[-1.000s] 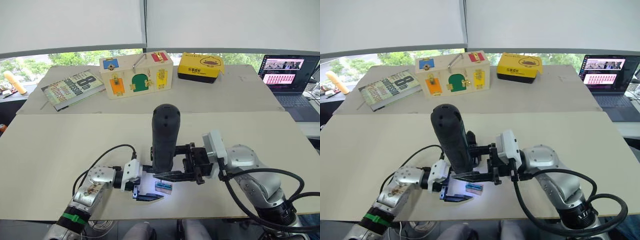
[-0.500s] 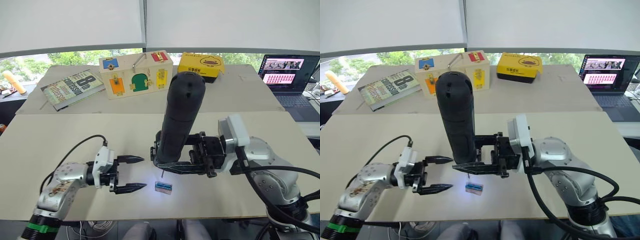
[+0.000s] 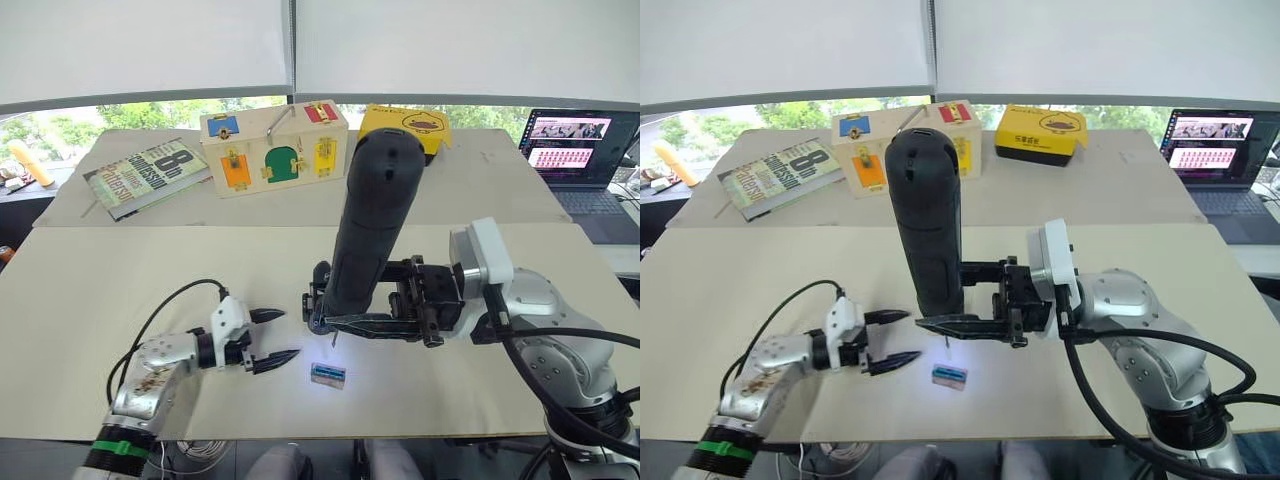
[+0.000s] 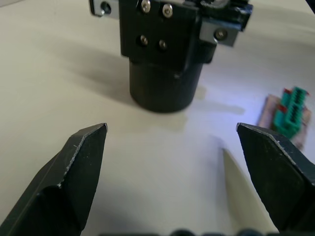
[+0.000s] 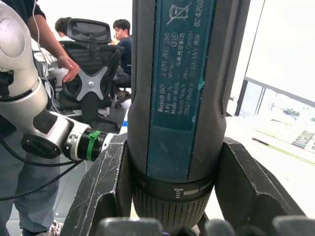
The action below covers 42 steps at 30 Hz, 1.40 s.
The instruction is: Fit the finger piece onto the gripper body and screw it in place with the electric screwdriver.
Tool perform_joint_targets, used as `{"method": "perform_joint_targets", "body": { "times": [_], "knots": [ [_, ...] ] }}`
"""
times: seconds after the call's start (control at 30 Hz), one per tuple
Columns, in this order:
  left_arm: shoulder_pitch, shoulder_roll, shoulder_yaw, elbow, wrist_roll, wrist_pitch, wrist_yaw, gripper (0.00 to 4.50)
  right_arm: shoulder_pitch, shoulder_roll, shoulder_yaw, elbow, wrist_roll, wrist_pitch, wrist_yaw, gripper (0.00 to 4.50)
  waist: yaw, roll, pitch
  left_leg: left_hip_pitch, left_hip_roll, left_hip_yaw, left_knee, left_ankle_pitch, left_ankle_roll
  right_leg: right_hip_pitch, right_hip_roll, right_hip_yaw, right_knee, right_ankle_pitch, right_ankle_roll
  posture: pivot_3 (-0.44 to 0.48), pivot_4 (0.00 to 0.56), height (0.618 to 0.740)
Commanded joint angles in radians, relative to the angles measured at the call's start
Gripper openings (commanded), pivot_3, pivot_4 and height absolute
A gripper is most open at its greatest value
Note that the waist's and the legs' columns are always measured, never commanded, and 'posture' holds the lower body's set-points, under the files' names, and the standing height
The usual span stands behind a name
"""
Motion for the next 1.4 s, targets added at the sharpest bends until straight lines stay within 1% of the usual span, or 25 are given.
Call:
{"method": "perform_joint_targets", "body": {
  "times": [0.03,0.17,0.33,0.57,0.67,0.7,0.73,0.77,0.93,1.03,1.13,1.27,1.4],
  "knots": [
    [-0.024,-0.033,-0.037,0.000,0.026,-0.013,0.021,4.44,-0.021,-0.017,-0.055,-0.044,0.056,0.008,-0.005,1.91,0.000,0.000,0.000,0.000,0.000,0.000,0.000,0.000,0.000,0.000,0.000,0.000,0.000,0.000,0.000,0.000,0.150,0.740],
    [-0.058,-0.081,-0.074,0.029,0.069,-0.039,0.057,4.44,-0.017,-0.029,-0.062,-0.047,0.062,0.017,-0.008,1.91,0.000,0.000,0.000,0.000,0.000,0.000,0.000,0.000,0.000,0.000,0.000,0.001,0.000,0.000,0.000,0.000,0.150,0.740],
    [-0.095,-0.116,-0.083,0.052,0.116,-0.043,0.122,4.44,-0.016,-0.034,-0.062,-0.052,0.060,0.023,-0.015,1.91,0.003,0.000,0.000,0.000,0.000,0.000,0.001,0.000,0.000,0.001,0.000,0.001,0.000,0.000,0.000,0.000,0.150,0.740],
    [-0.119,-0.124,-0.101,0.077,0.116,-0.037,0.110,4.44,-0.009,-0.046,-0.066,-0.054,0.057,0.021,-0.021,1.91,0.002,0.000,0.000,0.000,0.000,0.000,0.001,0.000,0.000,0.000,0.000,0.000,0.000,0.000,0.000,0.000,0.150,0.740],
    [-0.127,-0.122,-0.106,0.085,0.112,-0.030,0.095,3.63,-0.007,-0.051,-0.067,-0.054,0.056,0.021,-0.023,1.91,0.003,0.000,0.000,0.000,0.000,0.000,0.001,0.000,0.000,0.001,0.000,0.000,0.000,0.000,0.000,0.000,0.150,0.740],
    [-0.128,-0.116,-0.106,0.087,0.110,-0.033,0.085,3.26,-0.004,-0.054,-0.070,-0.056,0.057,0.022,-0.022,1.91,0.003,0.000,0.000,0.000,0.000,0.000,0.001,0.000,0.000,0.001,0.000,0.001,0.000,0.000,0.000,0.000,0.150,0.740],
    [-0.129,-0.113,-0.104,0.089,0.109,-0.035,0.077,2.73,-0.001,-0.057,-0.071,-0.058,0.058,0.022,-0.022,1.91,0.003,0.000,0.000,0.000,0.000,0.000,0.001,0.000,0.000,0.001,0.000,0.000,0.000,0.000,0.000,0.000,0.150,0.740],
    [-0.131,-0.110,-0.102,0.093,0.107,-0.037,0.071,2.30,-0.001,-0.059,-0.072,-0.058,0.059,0.023,-0.022,1.91,0.003,0.000,0.000,0.000,0.000,0.000,0.001,0.000,0.000,0.000,0.000,0.000,0.000,0.000,0.000,0.000,0.150,0.740],
    [-0.211,-0.077,-0.098,0.220,0.095,-0.138,-0.060,2.29,0.014,-0.085,-0.085,-0.064,0.074,0.028,-0.016,1.91,0.001,-0.001,0.000,-0.001,0.000,0.000,0.001,0.000,0.000,0.000,0.000,0.000,0.000,0.000,0.000,0.000,0.150,0.740],
    [-0.284,-0.079,-0.109,0.324,0.087,-0.186,-0.156,2.29,0.027,-0.104,-0.095,-0.074,0.090,0.035,-0.007,1.91,0.001,-0.001,0.000,-0.001,0.000,0.000,0.001,0.000,0.000,0.000,0.000,0.000,0.000,0.000,0.000,0.000,0.150,0.740],
    [-0.347,-0.091,-0.118,0.416,0.089,-0.210,-0.226,2.29,0.037,-0.118,-0.101,-0.083,0.104,0.038,-0.006,1.91,0.000,-0.001,0.001,-0.002,0.000,0.000,0.002,0.000,0.000,0.000,0.000,-0.001,0.000,0.000,0.000,0.000,0.150,0.740],
    [-0.398,-0.098,-0.140,0.510,0.131,-0.270,-0.273,2.29,0.041,-0.127,-0.105,-0.091,0.110,0.042,-0.011,1.91,0.003,-0.001,0.001,-0.002,0.000,0.000,0.003,0.000,0.000,0.000,0.000,-0.001,0.000,0.000,0.000,0.000,0.150,0.740],
    [-0.404,-0.104,-0.134,0.540,0.136,-0.280,-0.278,2.29,0.045,-0.128,-0.110,-0.102,0.113,0.047,-0.019,1.91,0.003,-0.001,0.001,-0.003,0.000,0.000,0.003,0.000,0.000,0.000,-0.001,-0.001,0.000,0.000,0.000,0.000,0.150,0.740]
  ]
}}
